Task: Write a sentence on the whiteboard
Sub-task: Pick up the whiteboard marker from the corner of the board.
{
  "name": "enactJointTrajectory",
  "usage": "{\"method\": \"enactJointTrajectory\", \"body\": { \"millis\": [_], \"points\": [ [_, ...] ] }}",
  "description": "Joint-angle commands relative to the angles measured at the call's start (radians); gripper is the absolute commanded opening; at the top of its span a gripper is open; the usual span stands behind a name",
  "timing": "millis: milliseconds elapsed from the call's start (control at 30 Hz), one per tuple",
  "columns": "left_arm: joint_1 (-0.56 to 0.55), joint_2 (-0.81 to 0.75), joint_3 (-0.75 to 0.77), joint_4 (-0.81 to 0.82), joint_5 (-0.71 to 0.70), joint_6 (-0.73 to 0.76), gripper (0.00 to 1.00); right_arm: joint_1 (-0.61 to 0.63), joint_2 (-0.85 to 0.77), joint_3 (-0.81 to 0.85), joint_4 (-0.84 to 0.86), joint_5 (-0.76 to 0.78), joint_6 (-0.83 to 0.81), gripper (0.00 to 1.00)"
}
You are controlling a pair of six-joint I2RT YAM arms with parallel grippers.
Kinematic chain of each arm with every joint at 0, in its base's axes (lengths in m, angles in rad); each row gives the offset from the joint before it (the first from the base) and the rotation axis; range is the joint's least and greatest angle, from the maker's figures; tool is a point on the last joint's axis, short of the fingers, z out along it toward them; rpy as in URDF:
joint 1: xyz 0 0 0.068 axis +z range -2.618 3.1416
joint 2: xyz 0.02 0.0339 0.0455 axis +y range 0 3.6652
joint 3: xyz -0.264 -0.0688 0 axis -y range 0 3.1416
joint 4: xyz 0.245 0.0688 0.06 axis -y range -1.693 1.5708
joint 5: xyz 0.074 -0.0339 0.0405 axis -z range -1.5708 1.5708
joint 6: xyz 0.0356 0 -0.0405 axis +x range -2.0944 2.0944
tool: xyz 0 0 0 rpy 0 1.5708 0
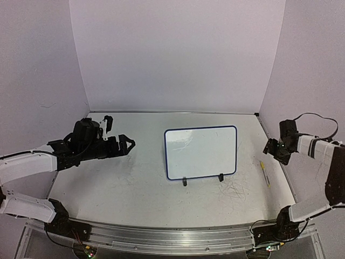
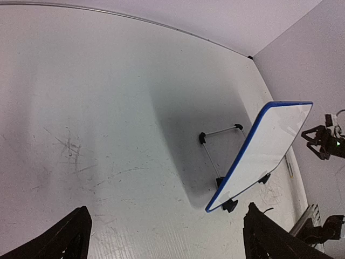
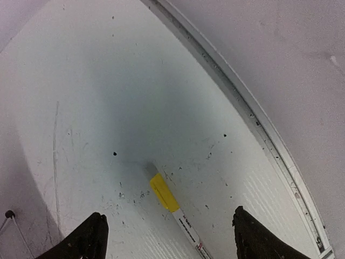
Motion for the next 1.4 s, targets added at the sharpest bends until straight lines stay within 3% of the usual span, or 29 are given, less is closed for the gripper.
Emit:
{"method": "enactJointTrajectory", "body": {
  "millis": [0, 200, 500, 667, 1033, 1367],
  "points": [
    [0.004, -0.056, 0.047, 0.033, 0.088, 0.047, 0.99, -0.017, 0.151, 0.159, -0.130, -0.126, -0.117, 0.79],
    [0.004, -0.080, 0.021, 0.041, 0.153, 0.055, 1.00, -0.019, 0.319, 0.277, -0.233, -0.062, -0.162, 0.66],
    [0.006, -0.145, -0.008, 0.041, 0.235, 0.026, 0.99, -0.027, 0.404, 0.254, -0.284, -0.073, -0.188, 0.50],
    [0.006, -0.177, -0.014, 0.041, 0.248, 0.008, 0.99, -0.026, 0.416, 0.240, -0.280, -0.041, -0.191, 0.47],
    [0.006, -0.219, -0.025, 0.041, 0.258, -0.041, 0.99, -0.026, 0.460, 0.212, -0.244, -0.001, -0.185, 0.30],
    [0.006, -0.222, 0.017, -0.018, 0.237, -0.031, 0.99, -0.026, 0.384, 0.156, -0.187, -0.018, -0.187, 0.10]
  ]
}}
